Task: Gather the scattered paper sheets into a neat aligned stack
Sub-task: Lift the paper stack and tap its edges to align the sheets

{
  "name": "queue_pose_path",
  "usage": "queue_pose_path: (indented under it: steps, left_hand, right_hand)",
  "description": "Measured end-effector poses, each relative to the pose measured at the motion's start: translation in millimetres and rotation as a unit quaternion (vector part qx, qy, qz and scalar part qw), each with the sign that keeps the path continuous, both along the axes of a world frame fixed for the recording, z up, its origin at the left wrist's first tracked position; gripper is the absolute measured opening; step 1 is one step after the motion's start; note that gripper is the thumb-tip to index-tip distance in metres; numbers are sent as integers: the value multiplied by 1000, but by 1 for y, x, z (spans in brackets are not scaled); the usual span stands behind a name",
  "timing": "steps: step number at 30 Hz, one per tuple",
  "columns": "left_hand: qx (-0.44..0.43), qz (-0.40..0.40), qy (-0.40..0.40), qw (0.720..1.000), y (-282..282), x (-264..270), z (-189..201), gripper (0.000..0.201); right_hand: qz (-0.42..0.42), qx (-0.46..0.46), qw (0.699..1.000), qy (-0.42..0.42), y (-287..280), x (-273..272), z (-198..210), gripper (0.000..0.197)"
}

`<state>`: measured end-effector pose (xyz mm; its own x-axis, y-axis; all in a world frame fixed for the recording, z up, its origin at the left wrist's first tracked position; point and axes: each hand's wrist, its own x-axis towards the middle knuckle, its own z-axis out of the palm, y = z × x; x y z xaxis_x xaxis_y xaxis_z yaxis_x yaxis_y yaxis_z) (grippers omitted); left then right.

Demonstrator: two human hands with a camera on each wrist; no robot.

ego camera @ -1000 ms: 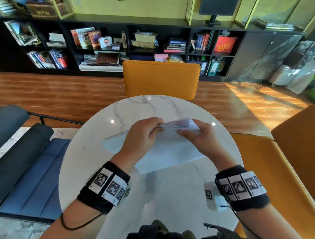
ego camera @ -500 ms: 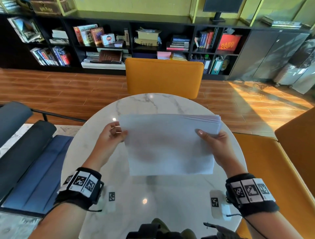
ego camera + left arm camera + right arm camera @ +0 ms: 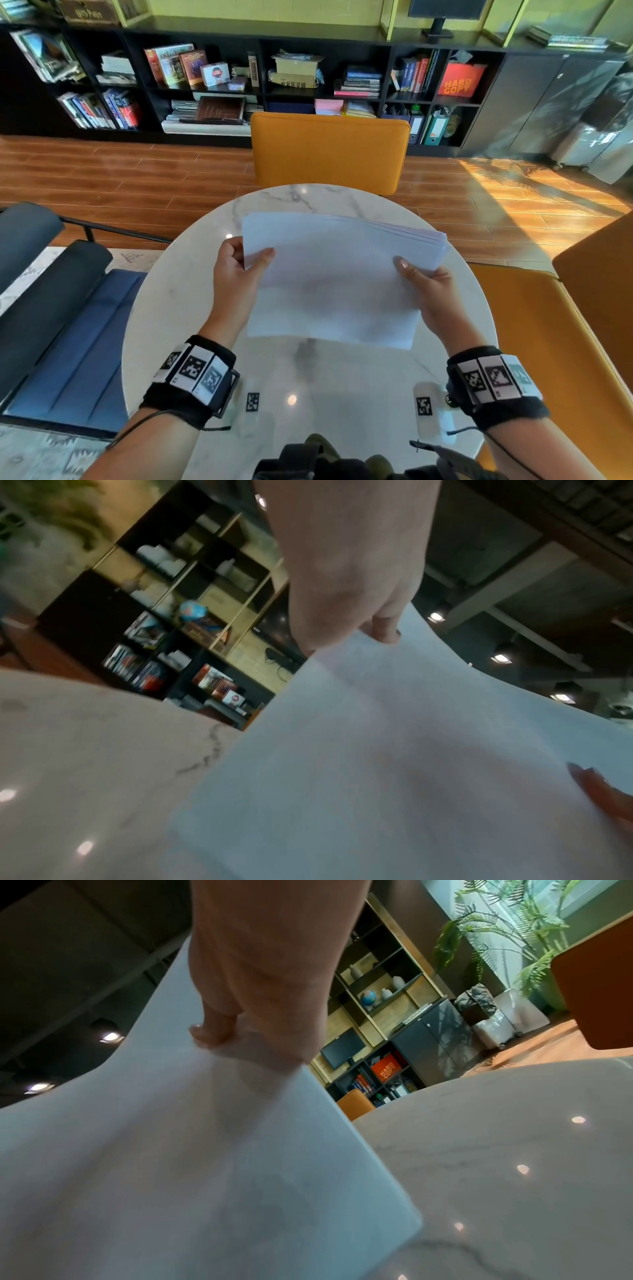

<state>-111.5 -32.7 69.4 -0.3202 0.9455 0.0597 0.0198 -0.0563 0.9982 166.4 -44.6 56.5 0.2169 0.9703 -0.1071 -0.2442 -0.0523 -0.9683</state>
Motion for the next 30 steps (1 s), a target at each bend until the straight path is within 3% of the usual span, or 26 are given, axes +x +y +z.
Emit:
queue_pose_path:
  steps: [5,8,11,14,17,19,22,25,30]
  left_hand:
    - [21,0,47,999,-1,6,1,26]
    - [37,28,28,999,-4,18,-2,22]
    - [65,57,41,995,-10,26,-10,30]
    - [17,35,54,998,-20,33,-32,35]
    - [-36,-10,36,999,-31,38,-53,22]
    - [-26,7,37,999,-32,37,-55,13]
    - [12,58,17,998,-30,32,-50,6]
    - [5,70,5,998,-29,28,-55,12]
    - [-35,39,24,998,-34,26,-68,7]
  right_hand:
    - [-3,-7,1000,7,2,1,-3,40]
    - [-21,16,1000,7,2,-8,-3,26]
    - [-29,18,999,-4,-1,-14,-9,25]
    - [-13,-19,999,-35,-11,-18,-34,25]
    - [-21,-66,995,-73,-21,-23,-54,19]
    - [-44,-75,993,-76,-23,-23,-57,7]
    - [-56,-47,995,-63,-22,-19,-51,10]
    - [-35,-43,996,-64,-24,-12,-51,22]
    - [-44,-69,990,-111,-30,-12,-59,4]
